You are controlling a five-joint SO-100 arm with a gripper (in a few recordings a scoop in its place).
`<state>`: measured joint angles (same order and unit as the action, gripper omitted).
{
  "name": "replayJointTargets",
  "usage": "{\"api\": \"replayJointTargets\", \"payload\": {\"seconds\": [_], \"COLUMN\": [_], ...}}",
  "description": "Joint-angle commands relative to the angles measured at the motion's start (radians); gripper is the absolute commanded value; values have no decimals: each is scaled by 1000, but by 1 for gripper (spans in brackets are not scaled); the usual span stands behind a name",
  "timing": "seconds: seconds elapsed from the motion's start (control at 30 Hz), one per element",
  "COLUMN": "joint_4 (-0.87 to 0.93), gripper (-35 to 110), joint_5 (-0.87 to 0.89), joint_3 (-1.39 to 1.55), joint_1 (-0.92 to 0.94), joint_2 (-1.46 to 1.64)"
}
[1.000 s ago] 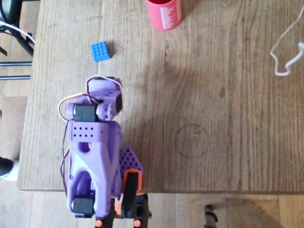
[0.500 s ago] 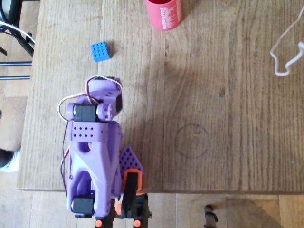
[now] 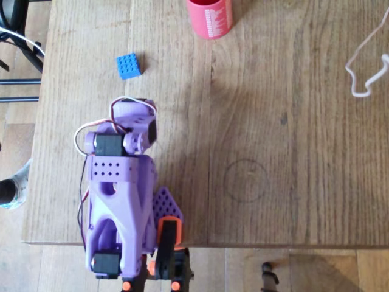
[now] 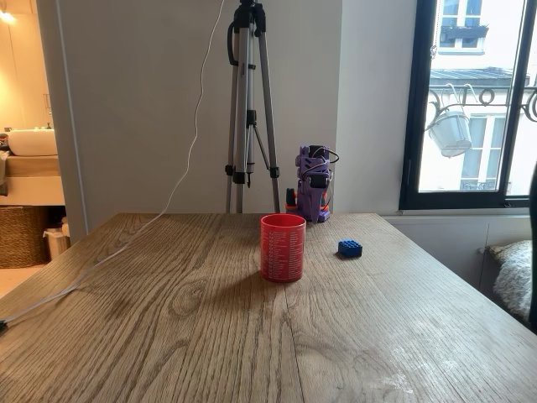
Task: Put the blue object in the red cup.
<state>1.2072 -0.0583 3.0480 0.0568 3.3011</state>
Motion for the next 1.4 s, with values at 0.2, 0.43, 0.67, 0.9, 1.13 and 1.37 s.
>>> {"api": "replayJointTargets", "payload": {"seconds": [0.2, 0.43, 0.67, 0.9, 1.13, 1.37], "joint_4": [-8, -80, -31, 75, 198, 434], "gripper": [10, 3, 1, 1, 1, 1], "joint_5": [-23, 81, 41, -161, -261, -130], "joint_3": [-15, -2, -12, -239, -684, -1187], "joint_1": [-17, -6, -35, 95, 106, 49], "joint_2": [0, 0, 0, -63, -495, -1150]}}
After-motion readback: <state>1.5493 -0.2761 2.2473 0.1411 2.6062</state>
